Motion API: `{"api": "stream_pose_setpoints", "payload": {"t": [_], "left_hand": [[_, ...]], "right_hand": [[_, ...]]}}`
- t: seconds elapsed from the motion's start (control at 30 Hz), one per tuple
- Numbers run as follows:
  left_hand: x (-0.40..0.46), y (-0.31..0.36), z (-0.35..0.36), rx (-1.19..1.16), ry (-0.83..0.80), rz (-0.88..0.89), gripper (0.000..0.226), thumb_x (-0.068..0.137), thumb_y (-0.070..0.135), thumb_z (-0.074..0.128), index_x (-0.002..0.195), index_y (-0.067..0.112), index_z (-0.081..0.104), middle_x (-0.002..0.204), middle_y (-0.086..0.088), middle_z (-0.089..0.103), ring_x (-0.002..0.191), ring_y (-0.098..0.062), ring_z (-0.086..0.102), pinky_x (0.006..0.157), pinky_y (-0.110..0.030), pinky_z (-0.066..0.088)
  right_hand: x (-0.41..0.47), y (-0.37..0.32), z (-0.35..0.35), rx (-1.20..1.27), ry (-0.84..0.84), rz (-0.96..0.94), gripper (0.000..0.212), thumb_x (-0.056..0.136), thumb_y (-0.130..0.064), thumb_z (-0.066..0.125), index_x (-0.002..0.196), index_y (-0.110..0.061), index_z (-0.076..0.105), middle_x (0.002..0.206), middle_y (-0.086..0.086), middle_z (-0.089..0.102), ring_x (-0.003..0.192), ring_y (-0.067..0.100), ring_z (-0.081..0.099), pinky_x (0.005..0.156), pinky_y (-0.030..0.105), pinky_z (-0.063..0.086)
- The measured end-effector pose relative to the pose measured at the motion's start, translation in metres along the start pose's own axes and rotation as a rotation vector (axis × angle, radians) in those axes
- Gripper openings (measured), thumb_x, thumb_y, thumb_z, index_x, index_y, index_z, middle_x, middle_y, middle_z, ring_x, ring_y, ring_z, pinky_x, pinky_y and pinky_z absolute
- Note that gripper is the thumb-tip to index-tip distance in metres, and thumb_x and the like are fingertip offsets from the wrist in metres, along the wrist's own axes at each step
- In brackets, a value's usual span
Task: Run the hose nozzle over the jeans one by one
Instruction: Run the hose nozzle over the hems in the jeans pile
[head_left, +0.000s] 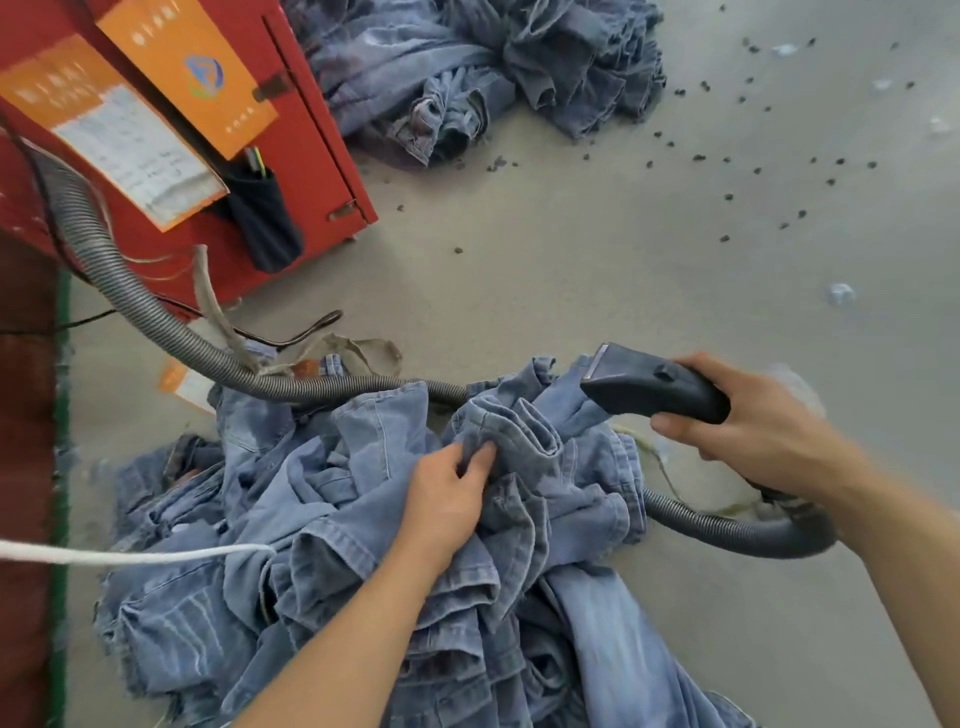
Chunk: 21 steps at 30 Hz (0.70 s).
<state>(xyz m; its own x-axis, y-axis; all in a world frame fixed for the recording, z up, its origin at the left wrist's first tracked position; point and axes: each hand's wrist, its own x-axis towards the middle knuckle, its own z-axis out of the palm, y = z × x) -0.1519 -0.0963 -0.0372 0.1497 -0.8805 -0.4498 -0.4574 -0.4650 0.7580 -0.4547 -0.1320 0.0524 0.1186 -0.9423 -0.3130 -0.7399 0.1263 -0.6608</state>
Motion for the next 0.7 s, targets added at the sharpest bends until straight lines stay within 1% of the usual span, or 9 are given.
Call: {"api": "stream_pose_setpoints", "payload": {"t": [0.07, 0.13, 0.17, 0.23, 0.4, 0.5, 0.57, 0.63, 0.7], "left_hand": [[0.0, -0.004, -0.011, -0.248, 0.106, -0.126, 0.052, 0.103, 0.043, 0.056, 0.083, -0.004, 0.062, 0.077, -0.005, 0.062, 0.076, -0.012, 0.059, 0.073, -0.037, 0.052], [-0.001, -0.008, -0.02, -0.539, 0.144, -0.23, 0.038, 0.105, 0.035, 0.056, 0.1, -0.001, 0.067, 0.097, -0.012, 0.063, 0.09, -0.027, 0.059, 0.09, -0.05, 0.053], [-0.002, -0.01, -0.025, -0.639, 0.142, -0.26, 0.033, 0.106, 0.033, 0.056, 0.102, 0.002, 0.066, 0.102, -0.013, 0.065, 0.093, -0.029, 0.061, 0.09, -0.049, 0.051], [-0.008, -0.012, -0.031, -0.761, 0.121, -0.303, 0.039, 0.108, 0.028, 0.052, 0.099, -0.007, 0.066, 0.107, -0.018, 0.074, 0.096, -0.033, 0.072, 0.089, -0.042, 0.054], [-0.018, -0.015, -0.045, -0.922, 0.078, -0.324, 0.037, 0.11, 0.021, 0.044, 0.118, -0.008, 0.066, 0.115, -0.023, 0.074, 0.11, -0.035, 0.072, 0.099, -0.048, 0.054], [-0.022, -0.018, -0.048, -0.969, 0.031, -0.32, 0.037, 0.111, 0.017, 0.041, 0.114, -0.007, 0.068, 0.115, -0.025, 0.074, 0.108, -0.034, 0.073, 0.088, -0.041, 0.06], [-0.029, -0.02, -0.047, -0.971, -0.015, -0.305, 0.036, 0.109, 0.013, 0.042, 0.103, -0.003, 0.073, 0.109, -0.026, 0.074, 0.101, -0.034, 0.075, 0.079, -0.038, 0.062], [-0.034, -0.022, -0.047, -0.947, -0.057, -0.259, 0.027, 0.107, 0.009, 0.047, 0.099, 0.001, 0.072, 0.104, -0.025, 0.075, 0.093, -0.032, 0.076, 0.073, -0.034, 0.062], [-0.04, -0.024, -0.05, -0.979, -0.123, -0.202, 0.023, 0.104, 0.011, 0.05, 0.118, 0.002, 0.066, 0.115, -0.022, 0.074, 0.103, -0.03, 0.074, 0.079, -0.032, 0.061]], "right_hand": [[0.0, -0.011, 0.003, -0.002, -0.026, -0.04, 0.037, 0.088, -0.04, 0.08, 0.104, -0.059, 0.053, 0.077, -0.037, 0.065, 0.071, -0.01, 0.064, 0.059, 0.01, 0.043], [-0.003, -0.021, 0.007, -0.001, -0.045, -0.083, 0.039, 0.087, -0.035, 0.081, 0.105, -0.057, 0.054, 0.075, -0.039, 0.064, 0.071, -0.014, 0.062, 0.064, 0.004, 0.042], [-0.004, -0.025, 0.01, -0.002, -0.062, -0.101, 0.039, 0.087, -0.034, 0.081, 0.106, -0.057, 0.055, 0.076, -0.038, 0.064, 0.072, -0.013, 0.062, 0.067, 0.002, 0.041], [-0.007, -0.033, 0.014, -0.022, -0.109, -0.133, 0.04, 0.086, -0.034, 0.081, 0.107, -0.058, 0.057, 0.082, -0.035, 0.066, 0.078, -0.01, 0.063, 0.071, 0.005, 0.043], [-0.01, -0.046, 0.026, -0.048, -0.236, -0.16, 0.044, 0.085, -0.038, 0.081, 0.117, -0.057, 0.057, 0.095, -0.022, 0.071, 0.089, 0.002, 0.067, 0.082, 0.028, 0.055], [-0.01, -0.062, 0.04, -0.096, -0.301, -0.19, 0.046, 0.085, -0.042, 0.081, 0.119, -0.057, 0.054, 0.096, -0.026, 0.07, 0.089, -0.002, 0.066, 0.082, 0.026, 0.054], [-0.008, -0.081, 0.054, -0.155, -0.328, -0.243, 0.046, 0.086, -0.047, 0.078, 0.123, -0.054, 0.053, 0.097, -0.024, 0.069, 0.087, 0.0, 0.065, 0.083, 0.031, 0.054], [-0.008, -0.101, 0.071, -0.221, -0.285, -0.331, 0.047, 0.088, -0.053, 0.073, 0.129, -0.051, 0.051, 0.103, -0.024, 0.069, 0.089, 0.004, 0.064, 0.084, 0.037, 0.054], [-0.007, -0.114, 0.082, -0.187, -0.156, -0.392, 0.048, 0.088, -0.054, 0.071, 0.132, -0.05, 0.05, 0.104, -0.023, 0.07, 0.09, 0.005, 0.065, 0.081, 0.037, 0.054]]}}
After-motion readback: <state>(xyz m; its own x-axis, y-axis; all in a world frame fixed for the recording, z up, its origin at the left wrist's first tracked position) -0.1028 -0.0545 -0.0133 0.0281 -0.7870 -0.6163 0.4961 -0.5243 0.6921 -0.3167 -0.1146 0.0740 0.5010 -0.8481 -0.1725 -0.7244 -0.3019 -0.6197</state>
